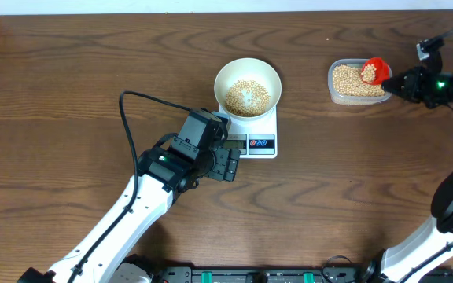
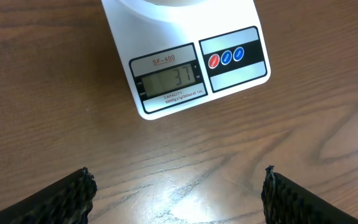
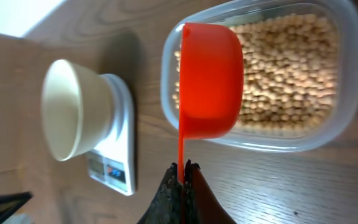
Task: Scoop item into bowl and weigh 50g on scale
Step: 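Scoop more soybeans from the tub with the red scoop, then carry the scoop to the bowl and tip soybeans in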
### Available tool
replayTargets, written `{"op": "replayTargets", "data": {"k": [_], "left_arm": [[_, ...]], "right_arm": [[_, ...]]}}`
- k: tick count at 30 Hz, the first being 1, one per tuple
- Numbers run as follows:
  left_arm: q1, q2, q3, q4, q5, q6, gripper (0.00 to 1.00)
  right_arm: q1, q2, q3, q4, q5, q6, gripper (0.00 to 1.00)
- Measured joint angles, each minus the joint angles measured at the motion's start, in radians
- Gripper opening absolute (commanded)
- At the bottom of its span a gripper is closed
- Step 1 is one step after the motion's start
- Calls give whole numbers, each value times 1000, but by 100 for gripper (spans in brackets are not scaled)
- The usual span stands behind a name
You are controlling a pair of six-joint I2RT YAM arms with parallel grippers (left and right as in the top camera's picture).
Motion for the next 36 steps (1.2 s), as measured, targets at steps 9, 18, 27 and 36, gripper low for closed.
{"op": "replayTargets", "data": {"k": [9,18,27,36], "left_arm": [[0,0,0,0,0,0,88],[0,0,0,0,0,0,88],[0,0,0,0,0,0,88],[0,0,0,0,0,0,88]], "right_arm": [[-11,0,-54,8,-242,-54,1],[80,0,-54,53,-345,-38,1],[249,0,-52,167,-358,75,1],[429,0,12,177,-225,158,1]]}}
